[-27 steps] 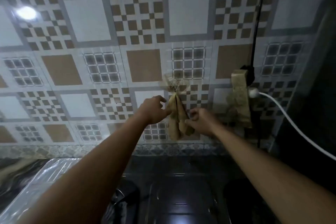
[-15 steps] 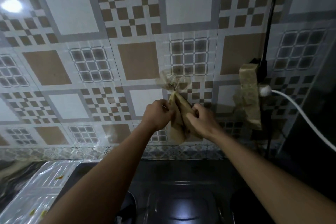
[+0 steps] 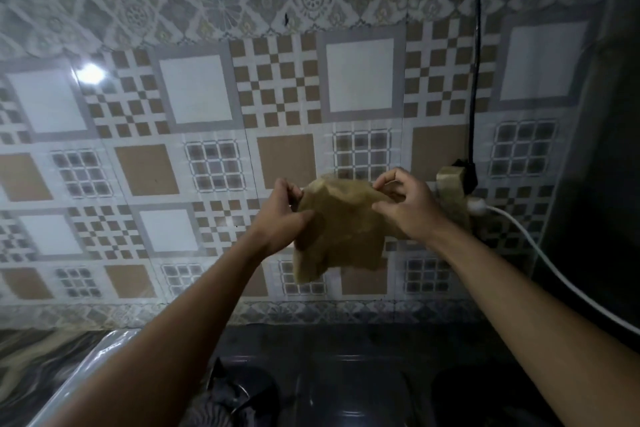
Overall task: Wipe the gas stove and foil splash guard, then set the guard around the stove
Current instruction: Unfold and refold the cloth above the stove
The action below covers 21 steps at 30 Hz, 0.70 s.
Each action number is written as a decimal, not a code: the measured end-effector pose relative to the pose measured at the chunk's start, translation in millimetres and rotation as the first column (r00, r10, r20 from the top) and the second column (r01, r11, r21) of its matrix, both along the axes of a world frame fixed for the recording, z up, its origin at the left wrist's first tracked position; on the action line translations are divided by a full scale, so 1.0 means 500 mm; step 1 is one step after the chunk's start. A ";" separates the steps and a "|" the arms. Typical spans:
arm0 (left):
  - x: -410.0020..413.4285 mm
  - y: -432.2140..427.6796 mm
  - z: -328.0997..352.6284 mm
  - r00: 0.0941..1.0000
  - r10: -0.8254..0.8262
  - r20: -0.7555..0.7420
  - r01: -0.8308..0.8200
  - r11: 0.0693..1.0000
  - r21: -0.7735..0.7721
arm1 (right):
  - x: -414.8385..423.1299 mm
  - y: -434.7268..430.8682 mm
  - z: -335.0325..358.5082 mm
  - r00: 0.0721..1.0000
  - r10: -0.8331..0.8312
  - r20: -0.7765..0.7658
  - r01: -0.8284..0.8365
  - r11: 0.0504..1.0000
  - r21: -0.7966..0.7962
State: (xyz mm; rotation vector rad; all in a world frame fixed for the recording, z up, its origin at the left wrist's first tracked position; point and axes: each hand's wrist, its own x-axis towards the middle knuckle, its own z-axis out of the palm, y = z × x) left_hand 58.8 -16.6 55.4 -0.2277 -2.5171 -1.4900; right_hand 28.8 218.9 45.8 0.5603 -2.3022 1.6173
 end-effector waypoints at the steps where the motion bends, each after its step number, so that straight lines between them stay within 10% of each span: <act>1: 0.021 -0.008 0.007 0.998 -0.036 0.045 0.037 0.999 -0.029 | 0.017 0.007 0.012 1.000 0.010 -0.013 -0.008 0.995 0.095; 10: 0.182 -0.033 0.067 0.960 -0.195 0.202 0.262 0.881 -0.395 | 0.195 0.024 0.101 0.960 0.102 0.259 -0.256 0.695 0.673; 14: 0.223 -0.030 0.076 0.956 -0.230 0.182 0.287 0.864 -0.414 | 0.241 0.036 0.097 0.846 0.152 0.512 -0.436 0.749 0.498; 21: 0.264 -0.044 0.068 0.941 -0.328 0.084 0.326 0.815 -0.479 | 0.297 0.058 0.057 0.901 0.122 0.416 -0.298 0.871 0.391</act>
